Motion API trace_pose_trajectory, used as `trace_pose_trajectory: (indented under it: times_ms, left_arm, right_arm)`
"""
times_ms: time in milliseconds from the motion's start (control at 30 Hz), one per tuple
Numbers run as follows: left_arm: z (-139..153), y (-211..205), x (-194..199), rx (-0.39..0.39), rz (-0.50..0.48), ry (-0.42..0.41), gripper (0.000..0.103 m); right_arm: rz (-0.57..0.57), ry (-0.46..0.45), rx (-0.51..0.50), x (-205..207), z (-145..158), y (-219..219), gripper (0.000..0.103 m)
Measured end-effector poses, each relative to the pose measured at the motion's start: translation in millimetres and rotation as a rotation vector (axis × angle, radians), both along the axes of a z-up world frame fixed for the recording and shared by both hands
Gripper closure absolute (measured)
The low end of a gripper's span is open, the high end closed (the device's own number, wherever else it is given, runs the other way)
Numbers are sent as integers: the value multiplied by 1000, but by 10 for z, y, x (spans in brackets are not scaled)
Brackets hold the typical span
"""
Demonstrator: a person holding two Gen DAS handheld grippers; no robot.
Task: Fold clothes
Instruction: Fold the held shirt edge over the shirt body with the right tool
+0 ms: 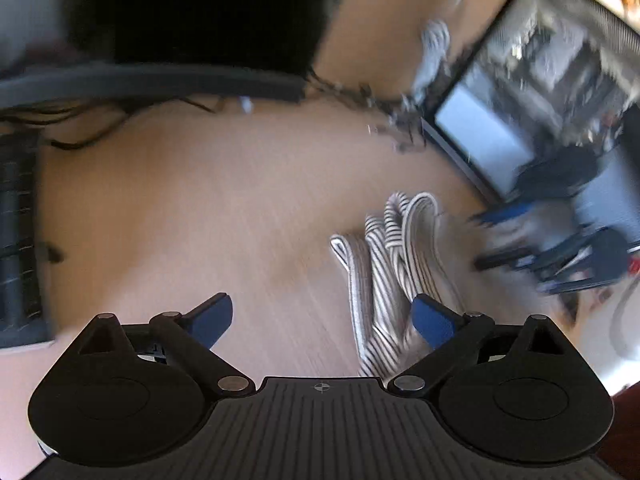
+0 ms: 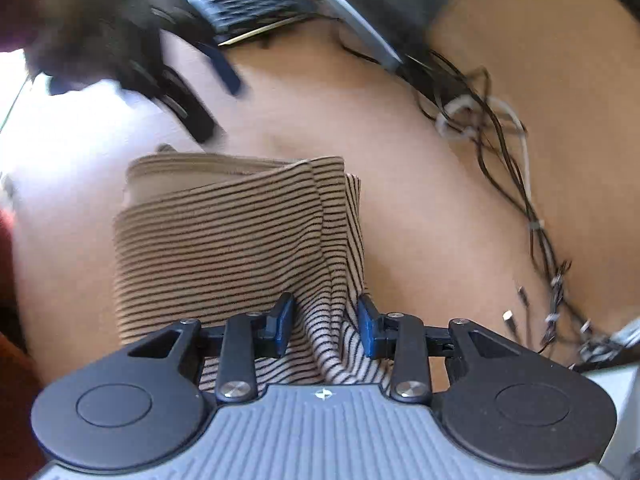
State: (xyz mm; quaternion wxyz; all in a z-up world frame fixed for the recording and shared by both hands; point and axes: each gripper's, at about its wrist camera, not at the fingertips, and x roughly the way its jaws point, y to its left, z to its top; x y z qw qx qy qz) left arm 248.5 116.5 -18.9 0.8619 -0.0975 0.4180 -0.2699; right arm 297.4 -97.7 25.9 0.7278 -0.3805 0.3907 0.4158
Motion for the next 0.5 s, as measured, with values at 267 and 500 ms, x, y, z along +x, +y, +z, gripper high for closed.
trace_pose_trajectory:
  times_ms: [267, 500]
  left_arm:
    - [519, -747, -283, -83, -330, -163, 0]
    - [227, -1406, 96, 43, -448, -102, 0]
  right_arm:
    - [-151, -43, 124, 68, 38, -91, 35]
    - [-342, -171, 210, -89, 210, -357, 0]
